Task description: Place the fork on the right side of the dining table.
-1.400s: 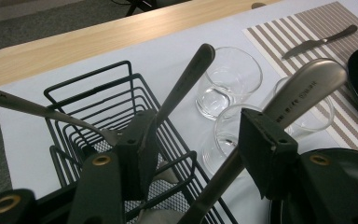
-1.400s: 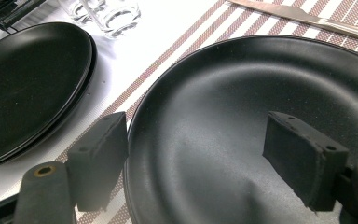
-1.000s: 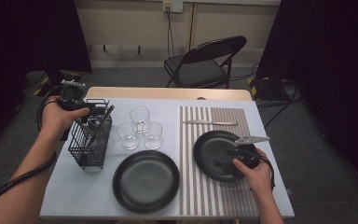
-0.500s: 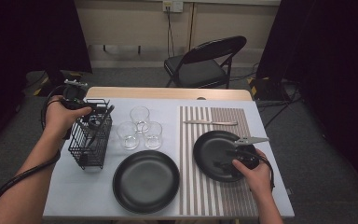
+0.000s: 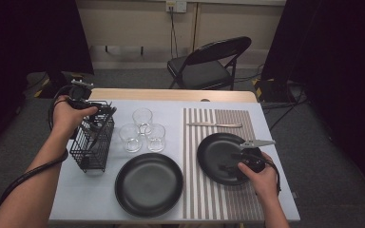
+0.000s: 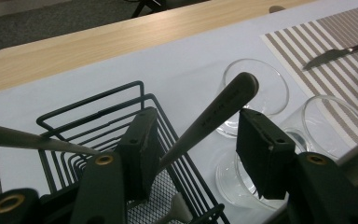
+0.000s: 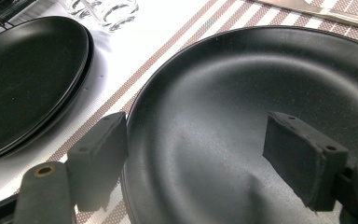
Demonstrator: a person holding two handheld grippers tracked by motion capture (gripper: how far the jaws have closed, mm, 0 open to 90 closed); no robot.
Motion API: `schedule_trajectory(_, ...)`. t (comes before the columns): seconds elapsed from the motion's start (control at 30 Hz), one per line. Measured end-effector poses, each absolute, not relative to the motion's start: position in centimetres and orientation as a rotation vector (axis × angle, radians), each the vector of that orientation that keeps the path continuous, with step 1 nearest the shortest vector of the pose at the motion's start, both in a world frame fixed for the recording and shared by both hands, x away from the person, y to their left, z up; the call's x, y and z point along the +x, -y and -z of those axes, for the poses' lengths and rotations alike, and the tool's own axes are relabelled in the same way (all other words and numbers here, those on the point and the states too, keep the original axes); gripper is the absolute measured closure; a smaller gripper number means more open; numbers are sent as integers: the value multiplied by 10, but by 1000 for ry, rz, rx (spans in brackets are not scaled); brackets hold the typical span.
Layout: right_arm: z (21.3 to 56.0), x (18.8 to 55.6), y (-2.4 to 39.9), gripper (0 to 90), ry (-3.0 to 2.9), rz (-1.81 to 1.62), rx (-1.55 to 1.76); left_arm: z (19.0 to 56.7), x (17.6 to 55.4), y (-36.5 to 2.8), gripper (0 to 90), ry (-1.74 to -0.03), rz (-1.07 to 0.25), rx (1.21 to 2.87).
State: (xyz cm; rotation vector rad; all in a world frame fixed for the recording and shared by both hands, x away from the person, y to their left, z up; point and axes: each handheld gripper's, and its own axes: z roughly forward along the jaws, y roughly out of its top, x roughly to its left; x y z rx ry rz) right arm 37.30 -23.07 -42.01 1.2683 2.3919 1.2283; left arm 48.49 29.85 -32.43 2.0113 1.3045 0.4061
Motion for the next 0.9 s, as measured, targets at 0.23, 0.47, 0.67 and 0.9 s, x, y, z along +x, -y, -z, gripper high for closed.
schedule_trajectory(0.23,422,373,230,212,-2402,-1227,1264,331,489,-296,519,-1307,-398,2018)
schedule_trajectory(0.47,423,374,230,212,-2416,-1223,1270,333,493,-296,552,-1314,-398,2001)
schedule_trajectory(0.67,423,374,232,212,-2411,-1227,1269,333,495,-293,616,-1293,-423,1994)
schedule_trajectory(0.9,422,374,233,212,-2400,-1229,1279,338,498,-290,689,-1278,-444,1993)
